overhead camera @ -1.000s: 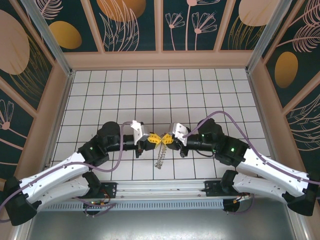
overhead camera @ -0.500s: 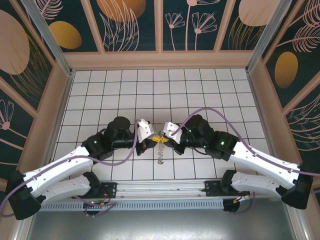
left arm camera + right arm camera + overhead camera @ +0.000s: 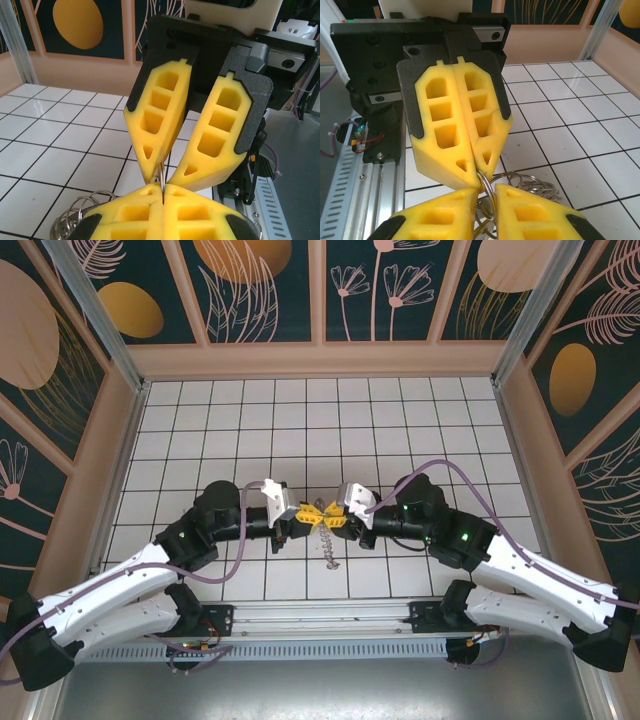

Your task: Put the keys on the keyring

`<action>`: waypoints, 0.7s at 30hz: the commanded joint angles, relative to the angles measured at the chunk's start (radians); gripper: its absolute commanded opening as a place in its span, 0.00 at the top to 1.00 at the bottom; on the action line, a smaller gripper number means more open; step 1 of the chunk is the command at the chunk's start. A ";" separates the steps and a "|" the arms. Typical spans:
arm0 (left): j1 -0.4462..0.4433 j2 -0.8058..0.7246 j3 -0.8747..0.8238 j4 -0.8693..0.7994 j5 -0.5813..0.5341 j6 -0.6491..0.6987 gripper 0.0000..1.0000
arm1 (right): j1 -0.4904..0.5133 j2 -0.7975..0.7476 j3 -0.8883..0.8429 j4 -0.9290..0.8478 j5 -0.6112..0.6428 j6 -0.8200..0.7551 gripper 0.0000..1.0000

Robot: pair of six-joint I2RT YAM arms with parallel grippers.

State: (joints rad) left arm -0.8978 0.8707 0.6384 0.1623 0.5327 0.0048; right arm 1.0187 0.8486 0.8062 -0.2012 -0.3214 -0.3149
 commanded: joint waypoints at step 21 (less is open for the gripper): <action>-0.010 0.044 0.101 -0.140 -0.099 0.064 0.91 | 0.010 0.091 0.076 -0.025 -0.005 -0.054 1.00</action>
State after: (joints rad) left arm -0.8967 0.8875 0.6811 0.0731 0.4709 0.0166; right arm 1.0115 0.8886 0.8352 -0.2249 -0.3073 -0.3222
